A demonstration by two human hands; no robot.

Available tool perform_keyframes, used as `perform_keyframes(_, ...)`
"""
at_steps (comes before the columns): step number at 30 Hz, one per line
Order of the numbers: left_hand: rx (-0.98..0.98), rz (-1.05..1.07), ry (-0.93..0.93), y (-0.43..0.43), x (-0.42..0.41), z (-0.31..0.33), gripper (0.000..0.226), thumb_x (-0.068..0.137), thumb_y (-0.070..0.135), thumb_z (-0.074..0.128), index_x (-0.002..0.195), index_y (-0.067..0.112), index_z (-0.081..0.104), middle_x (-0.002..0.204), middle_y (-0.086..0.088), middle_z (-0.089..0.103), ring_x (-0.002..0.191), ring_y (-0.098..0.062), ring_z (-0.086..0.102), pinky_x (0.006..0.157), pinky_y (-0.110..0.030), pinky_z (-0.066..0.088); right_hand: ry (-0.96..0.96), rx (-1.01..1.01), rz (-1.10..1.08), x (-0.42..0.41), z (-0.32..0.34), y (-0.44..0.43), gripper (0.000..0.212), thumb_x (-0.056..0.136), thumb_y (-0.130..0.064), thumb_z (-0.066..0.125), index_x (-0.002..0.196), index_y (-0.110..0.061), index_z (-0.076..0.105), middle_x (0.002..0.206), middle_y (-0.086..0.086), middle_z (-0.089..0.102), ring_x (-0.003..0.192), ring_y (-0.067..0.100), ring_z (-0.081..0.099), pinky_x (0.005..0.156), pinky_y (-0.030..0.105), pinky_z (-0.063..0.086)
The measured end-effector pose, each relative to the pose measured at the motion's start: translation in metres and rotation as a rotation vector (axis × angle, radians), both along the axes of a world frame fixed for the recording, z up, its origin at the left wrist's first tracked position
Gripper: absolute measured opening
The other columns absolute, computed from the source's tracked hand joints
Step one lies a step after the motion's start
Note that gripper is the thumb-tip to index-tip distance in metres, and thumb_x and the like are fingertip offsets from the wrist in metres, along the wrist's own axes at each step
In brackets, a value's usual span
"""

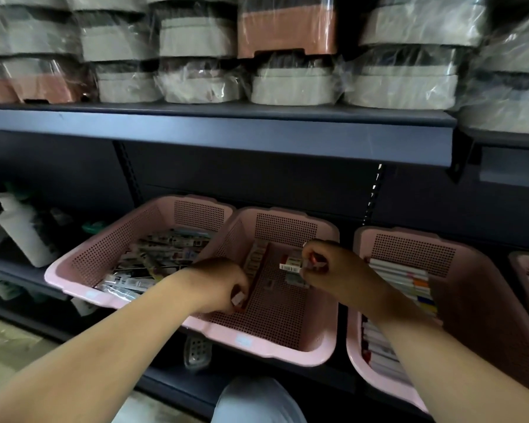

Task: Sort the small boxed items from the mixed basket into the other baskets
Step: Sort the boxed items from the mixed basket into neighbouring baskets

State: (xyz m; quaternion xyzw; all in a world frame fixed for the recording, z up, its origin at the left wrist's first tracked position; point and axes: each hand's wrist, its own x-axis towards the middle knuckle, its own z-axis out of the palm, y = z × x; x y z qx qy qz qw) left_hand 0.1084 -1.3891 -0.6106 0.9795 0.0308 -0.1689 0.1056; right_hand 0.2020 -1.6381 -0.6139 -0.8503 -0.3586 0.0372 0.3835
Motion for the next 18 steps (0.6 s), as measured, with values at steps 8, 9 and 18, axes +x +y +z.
perform_keyframes(8, 0.207, -0.174, 0.066, -0.009, 0.002, 0.001, 0.015, 0.083, 0.019, 0.078, 0.096, 0.025, 0.074, 0.080, 0.009, 0.065, 0.075, -0.012, 0.061, 0.057, -0.024, 0.045, 0.000, -0.026, -0.009, -0.001, -0.003, 0.003, 0.016, 0.082, -0.030, 0.073, 0.087, -0.029, 0.058, 0.093, -0.007, 0.061, 0.083, 0.008, 0.061, 0.074, 0.032, 0.049)
perform_keyframes(9, 0.213, -0.183, 0.073, -0.009, 0.002, -0.002, 0.011, 0.084, 0.016, 0.075, 0.091, 0.024, 0.072, 0.077, 0.009, 0.063, 0.072, -0.012, 0.059, 0.056, -0.024, 0.043, -0.002, -0.026, -0.012, -0.001, -0.004, 0.004, 0.016, 0.082, -0.030, 0.073, 0.087, -0.029, 0.058, 0.093, -0.008, 0.061, 0.083, 0.008, 0.061, 0.074, 0.032, 0.049)
perform_keyframes(18, 0.163, -0.198, 0.032, -0.006, -0.002, -0.009, 0.022, 0.085, 0.020, 0.075, 0.105, 0.031, 0.076, 0.093, 0.011, 0.067, 0.079, -0.012, 0.059, 0.057, -0.023, 0.039, 0.009, -0.026, -0.019, -0.002, -0.004, 0.004, 0.017, 0.080, -0.031, 0.074, 0.085, -0.027, 0.058, 0.089, -0.008, 0.061, 0.081, 0.006, 0.061, 0.075, 0.033, 0.051)
